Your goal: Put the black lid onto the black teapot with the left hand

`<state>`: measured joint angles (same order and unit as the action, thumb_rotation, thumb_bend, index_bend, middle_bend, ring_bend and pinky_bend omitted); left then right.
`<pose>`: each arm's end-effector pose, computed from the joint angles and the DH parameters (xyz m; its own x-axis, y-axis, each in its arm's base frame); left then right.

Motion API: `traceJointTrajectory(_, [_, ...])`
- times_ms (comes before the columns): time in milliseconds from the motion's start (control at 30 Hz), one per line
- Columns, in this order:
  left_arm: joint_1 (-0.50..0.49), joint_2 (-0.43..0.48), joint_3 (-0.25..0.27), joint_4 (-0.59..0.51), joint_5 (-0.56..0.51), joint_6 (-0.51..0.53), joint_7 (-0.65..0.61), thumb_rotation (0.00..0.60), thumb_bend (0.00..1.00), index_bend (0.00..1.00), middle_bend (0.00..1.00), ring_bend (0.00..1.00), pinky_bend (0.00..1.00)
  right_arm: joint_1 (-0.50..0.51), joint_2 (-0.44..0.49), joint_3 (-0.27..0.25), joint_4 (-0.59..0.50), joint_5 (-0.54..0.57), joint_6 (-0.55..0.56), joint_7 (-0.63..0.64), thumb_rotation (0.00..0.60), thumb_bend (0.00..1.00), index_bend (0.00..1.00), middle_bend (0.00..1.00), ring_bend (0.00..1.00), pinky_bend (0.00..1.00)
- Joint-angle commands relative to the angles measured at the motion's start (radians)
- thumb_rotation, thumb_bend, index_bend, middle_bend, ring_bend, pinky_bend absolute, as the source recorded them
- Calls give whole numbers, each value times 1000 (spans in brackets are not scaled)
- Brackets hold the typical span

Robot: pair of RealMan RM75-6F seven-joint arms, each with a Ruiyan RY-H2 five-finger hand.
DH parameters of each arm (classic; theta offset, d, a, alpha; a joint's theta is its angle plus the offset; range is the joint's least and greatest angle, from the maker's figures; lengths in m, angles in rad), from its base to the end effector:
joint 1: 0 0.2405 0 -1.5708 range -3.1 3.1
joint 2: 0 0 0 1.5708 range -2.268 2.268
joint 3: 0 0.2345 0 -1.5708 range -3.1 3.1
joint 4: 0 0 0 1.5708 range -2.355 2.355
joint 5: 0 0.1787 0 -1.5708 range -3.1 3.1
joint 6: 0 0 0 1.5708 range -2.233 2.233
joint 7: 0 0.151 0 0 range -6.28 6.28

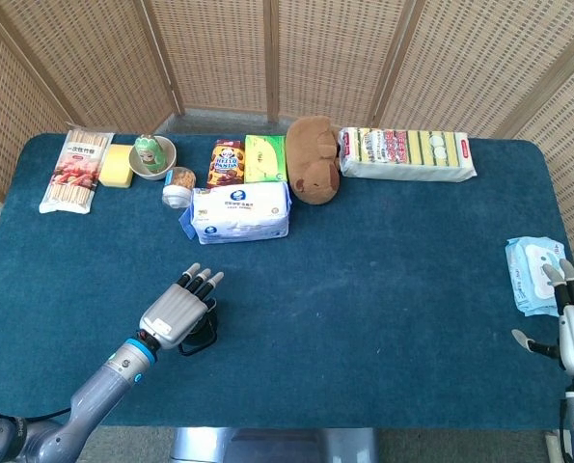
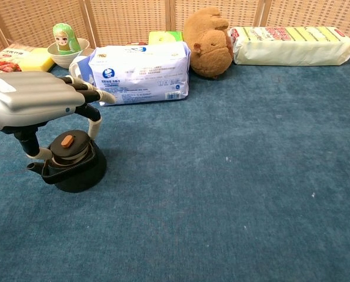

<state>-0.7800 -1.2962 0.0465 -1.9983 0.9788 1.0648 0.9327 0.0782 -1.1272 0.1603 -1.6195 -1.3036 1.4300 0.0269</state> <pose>-0.1174 0.2532 0.0393 0.7980 0.2218 0.5604 0.5713 -0.5746 -0.5861 -0.2996 -0.1985 0.1949 0.3226 0.0561 0.9449 -0.9341 0.1800 0.3082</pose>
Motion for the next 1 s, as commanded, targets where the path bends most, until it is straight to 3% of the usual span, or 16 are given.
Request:
traceJointTrajectory(33, [-3,0,4,-5,-12,7,12,600,242,415,0,0,28,-1,1,1,-1,1,1,3,600,17,81,0,0,0])
traceJointTrajectory(467, [-17,-3,21,-41,-100,54,92,600,129,209,0,0,28,-6,5,1,-8,-8,14,12,600,16,81,0,0,0])
traceJointTrajectory(700, [-27,-7,14,-56,-117,84,106,600,123,145,0,0,29,-6,7,0,-9,-8,11,12,600,17,81,0,0,0])
traceJointTrajectory(900, [-37,3,23,-76,-140,97,133,600,89,4,0,0,29,-6,8,-1,-10,-8,11,12,600,17,81,0,0,0])
traceJointTrajectory(1000, [-42,2,23,-83,-158,105,142,600,87,0,0,0,29,-7,10,0,-12,-9,12,13,600,17,81,0,0,0])
